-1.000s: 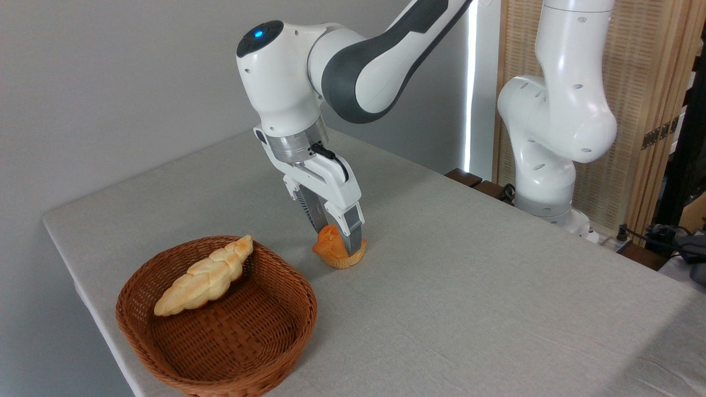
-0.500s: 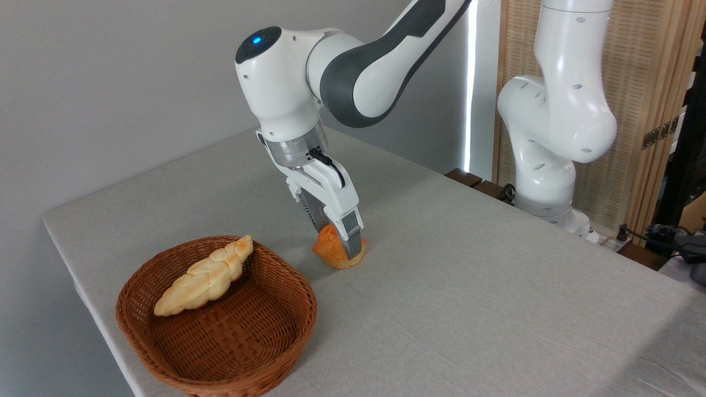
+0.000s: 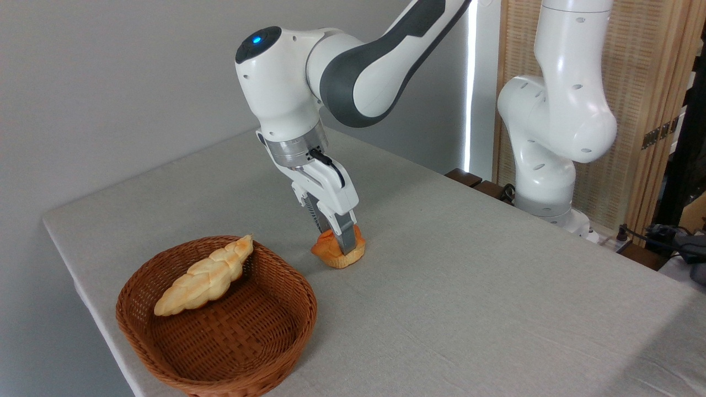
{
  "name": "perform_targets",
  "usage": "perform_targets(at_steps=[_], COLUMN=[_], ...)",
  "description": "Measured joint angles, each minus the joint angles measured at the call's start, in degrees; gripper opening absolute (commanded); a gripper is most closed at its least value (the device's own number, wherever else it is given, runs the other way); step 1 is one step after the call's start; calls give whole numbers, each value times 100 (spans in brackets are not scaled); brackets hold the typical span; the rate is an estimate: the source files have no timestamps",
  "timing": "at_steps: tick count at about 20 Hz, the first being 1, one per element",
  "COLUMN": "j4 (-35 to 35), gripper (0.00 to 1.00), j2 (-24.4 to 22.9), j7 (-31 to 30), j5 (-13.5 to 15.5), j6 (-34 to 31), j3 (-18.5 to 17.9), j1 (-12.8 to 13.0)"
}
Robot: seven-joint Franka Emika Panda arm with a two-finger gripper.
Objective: Put bread into the basket
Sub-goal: 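Close the gripper on the orange bun, then lift the orange bun and carry it over the basket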
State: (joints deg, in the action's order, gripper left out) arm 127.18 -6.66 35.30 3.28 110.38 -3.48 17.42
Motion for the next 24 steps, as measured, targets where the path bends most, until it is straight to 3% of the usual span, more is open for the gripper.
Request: perform_targets(at_steps=[8,18,24], j4=[-220,-1250,-1357], gripper=[45,46,46], j2=[-80,-204,-14], j7=[2,2,2], j5=[0,207,177], j6=[19,41,1223], j3=[0,-12,-94], j1=[6,-34,-114])
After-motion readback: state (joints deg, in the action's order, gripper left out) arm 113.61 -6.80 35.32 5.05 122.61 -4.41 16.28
